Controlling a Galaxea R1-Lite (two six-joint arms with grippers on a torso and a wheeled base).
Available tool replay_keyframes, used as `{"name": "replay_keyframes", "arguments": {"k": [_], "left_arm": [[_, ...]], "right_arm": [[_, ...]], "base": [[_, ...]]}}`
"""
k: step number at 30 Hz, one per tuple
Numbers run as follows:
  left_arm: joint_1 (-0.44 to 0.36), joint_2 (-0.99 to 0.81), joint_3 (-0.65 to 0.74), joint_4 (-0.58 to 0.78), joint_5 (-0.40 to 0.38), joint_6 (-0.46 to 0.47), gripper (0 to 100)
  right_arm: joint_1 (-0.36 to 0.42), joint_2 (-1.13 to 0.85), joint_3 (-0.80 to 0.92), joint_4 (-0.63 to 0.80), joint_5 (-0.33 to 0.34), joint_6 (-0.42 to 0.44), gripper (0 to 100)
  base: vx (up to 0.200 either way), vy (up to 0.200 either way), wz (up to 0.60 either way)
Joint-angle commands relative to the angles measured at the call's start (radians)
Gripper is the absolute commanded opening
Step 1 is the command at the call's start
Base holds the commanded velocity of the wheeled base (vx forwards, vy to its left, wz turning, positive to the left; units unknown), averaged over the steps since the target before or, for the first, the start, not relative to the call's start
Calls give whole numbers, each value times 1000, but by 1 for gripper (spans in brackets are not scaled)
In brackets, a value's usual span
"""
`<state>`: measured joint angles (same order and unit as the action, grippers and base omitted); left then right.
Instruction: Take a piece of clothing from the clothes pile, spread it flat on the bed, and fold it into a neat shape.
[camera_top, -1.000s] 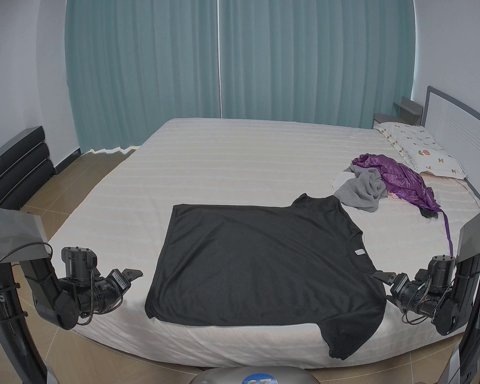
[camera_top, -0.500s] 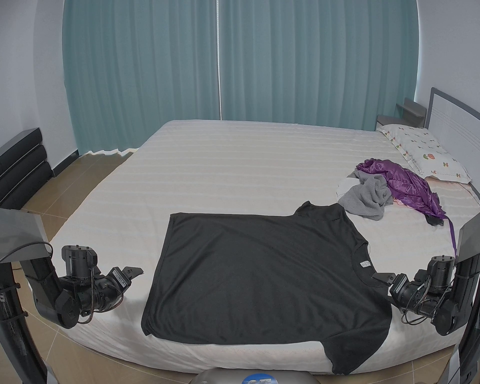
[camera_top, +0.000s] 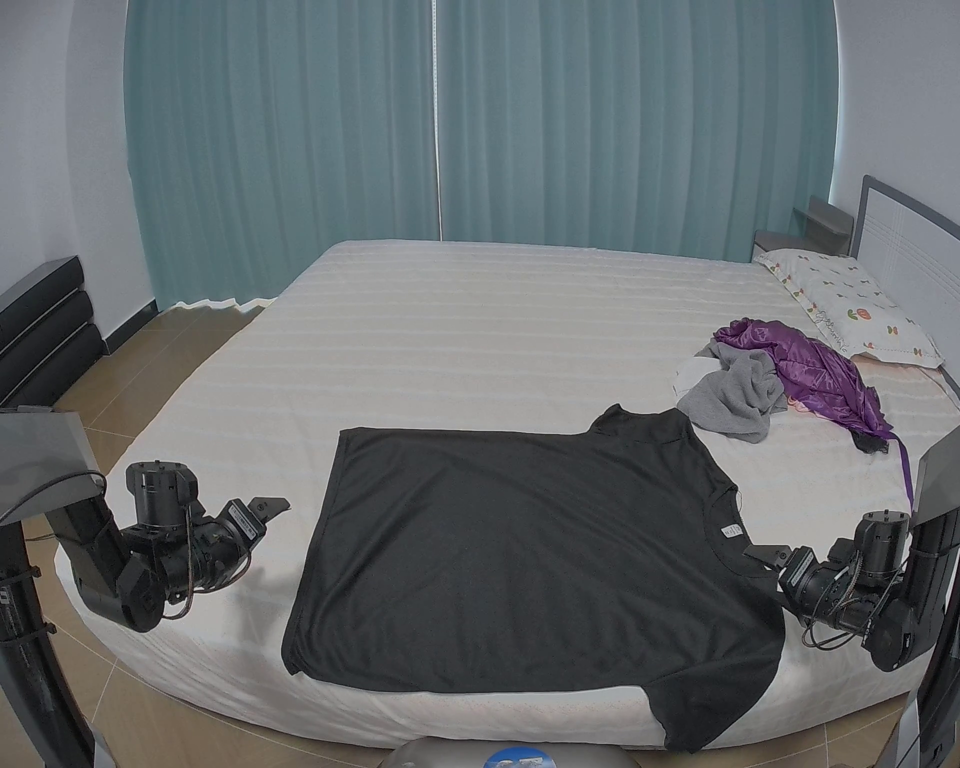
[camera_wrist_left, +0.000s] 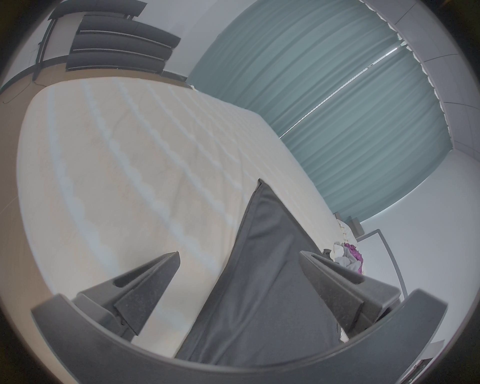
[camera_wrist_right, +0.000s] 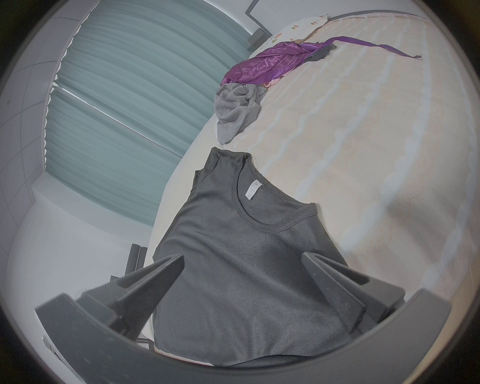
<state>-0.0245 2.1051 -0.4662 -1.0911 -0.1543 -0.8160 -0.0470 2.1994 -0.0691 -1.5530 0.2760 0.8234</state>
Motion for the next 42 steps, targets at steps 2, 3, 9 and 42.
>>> {"name": "replay_keyframes", "arguments": {"k": [2, 3, 9, 42], "left_arm": [[-5, 44, -195, 94, -1, 6, 100], [-6, 50, -233, 129, -2, 8, 100], [-12, 133, -506, 327, -79, 8, 100], [-60, 573, -1161, 442, -68, 20, 100]], "right_arm": [[3, 0, -4, -13, 0, 26, 100], [4, 0, -4, -13, 0, 34, 100], [18, 5, -6, -13, 0, 40, 100], [42, 11, 5, -13, 0, 42, 100]], "base": [[0, 0, 0], [0, 0, 0], [0, 0, 0], [0, 0, 0]]}}
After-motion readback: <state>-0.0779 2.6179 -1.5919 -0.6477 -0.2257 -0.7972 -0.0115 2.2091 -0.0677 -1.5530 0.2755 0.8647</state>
